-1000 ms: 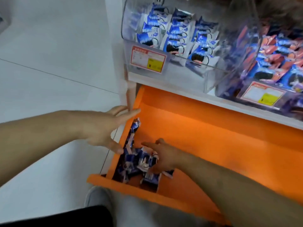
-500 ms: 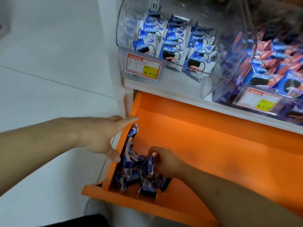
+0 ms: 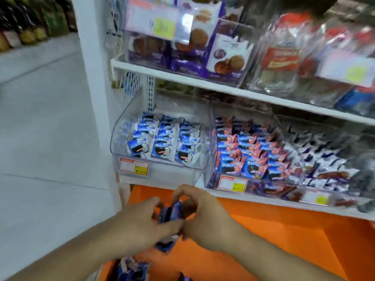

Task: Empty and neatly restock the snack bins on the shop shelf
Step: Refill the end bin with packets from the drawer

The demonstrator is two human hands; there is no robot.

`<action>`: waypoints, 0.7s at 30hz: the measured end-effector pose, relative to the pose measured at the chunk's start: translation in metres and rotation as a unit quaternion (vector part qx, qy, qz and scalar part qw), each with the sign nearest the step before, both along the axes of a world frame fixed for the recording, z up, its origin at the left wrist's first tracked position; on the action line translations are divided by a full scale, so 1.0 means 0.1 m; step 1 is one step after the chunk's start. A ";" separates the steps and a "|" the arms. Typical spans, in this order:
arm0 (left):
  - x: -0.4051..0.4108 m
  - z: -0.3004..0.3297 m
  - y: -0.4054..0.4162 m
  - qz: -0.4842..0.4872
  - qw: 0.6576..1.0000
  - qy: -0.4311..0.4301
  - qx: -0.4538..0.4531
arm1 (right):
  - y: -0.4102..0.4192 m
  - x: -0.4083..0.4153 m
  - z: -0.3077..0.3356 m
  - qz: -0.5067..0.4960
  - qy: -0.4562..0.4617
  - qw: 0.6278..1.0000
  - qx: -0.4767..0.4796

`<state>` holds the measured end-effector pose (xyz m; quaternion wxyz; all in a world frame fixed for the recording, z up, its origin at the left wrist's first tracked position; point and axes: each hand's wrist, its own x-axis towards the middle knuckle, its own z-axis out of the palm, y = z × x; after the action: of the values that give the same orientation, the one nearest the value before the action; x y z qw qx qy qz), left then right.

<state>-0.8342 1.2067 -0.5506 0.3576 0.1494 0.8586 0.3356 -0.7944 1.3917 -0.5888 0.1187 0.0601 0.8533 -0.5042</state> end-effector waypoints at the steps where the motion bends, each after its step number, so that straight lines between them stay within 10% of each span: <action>1: 0.03 0.12 0.06 0.032 0.998 -0.019 0.045 | 0.03 0.02 0.13 -0.017 0.016 1.000 -0.003; 12: 0.05 0.36 0.30 0.209 0.905 -0.201 0.312 | 0.34 0.23 0.82 -0.042 0.096 0.992 0.074; 21: -0.02 0.37 0.41 0.267 0.831 -0.184 0.451 | 0.34 0.05 0.83 -0.104 0.069 0.991 -0.036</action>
<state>-0.8360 1.2472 -0.5138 0.2980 -0.0050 0.5366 0.7895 -0.7890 1.4258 -0.5063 0.0080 0.1093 0.8296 -0.5475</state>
